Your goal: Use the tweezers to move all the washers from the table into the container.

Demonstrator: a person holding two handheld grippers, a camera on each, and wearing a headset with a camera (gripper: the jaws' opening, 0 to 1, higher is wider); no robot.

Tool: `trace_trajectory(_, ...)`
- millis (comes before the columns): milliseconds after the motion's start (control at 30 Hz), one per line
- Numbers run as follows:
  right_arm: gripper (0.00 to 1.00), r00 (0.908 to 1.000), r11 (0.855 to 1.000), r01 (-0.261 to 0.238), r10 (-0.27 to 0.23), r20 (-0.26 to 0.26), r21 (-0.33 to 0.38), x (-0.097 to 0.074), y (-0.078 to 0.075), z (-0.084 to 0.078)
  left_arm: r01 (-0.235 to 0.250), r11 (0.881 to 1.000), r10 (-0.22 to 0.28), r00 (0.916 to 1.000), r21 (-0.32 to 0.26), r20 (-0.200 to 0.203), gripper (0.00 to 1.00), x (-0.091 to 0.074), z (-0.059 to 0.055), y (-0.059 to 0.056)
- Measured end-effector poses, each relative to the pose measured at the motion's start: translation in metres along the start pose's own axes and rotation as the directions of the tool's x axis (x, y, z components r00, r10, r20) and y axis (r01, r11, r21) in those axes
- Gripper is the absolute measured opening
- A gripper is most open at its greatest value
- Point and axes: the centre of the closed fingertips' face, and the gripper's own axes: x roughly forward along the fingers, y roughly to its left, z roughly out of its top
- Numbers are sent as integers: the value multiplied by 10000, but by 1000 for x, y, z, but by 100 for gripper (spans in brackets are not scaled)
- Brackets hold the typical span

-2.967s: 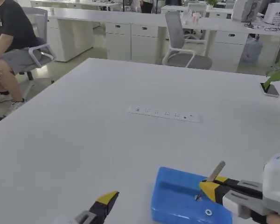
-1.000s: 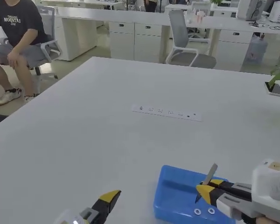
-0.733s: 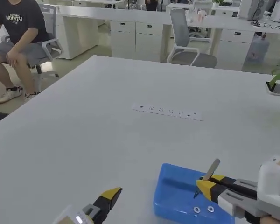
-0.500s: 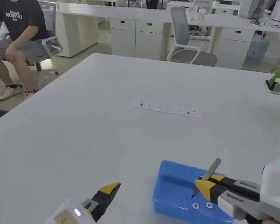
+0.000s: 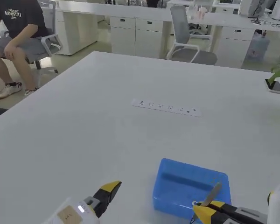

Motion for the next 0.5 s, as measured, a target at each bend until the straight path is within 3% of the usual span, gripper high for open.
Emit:
trace_trajectory(233, 4, 9965, 9993, 186, -213, -808, -336, 7, -2, -27, -38, 10000, 38, 10000, -43, -60, 87, 0, -1, 1)
trace_trajectory(500, 4, 9948, 9983, 508, -532, -873, -295, 5, -9, -37, -46, 9999, 44, 9999, -139, -140, 87, 0, -4, 3)
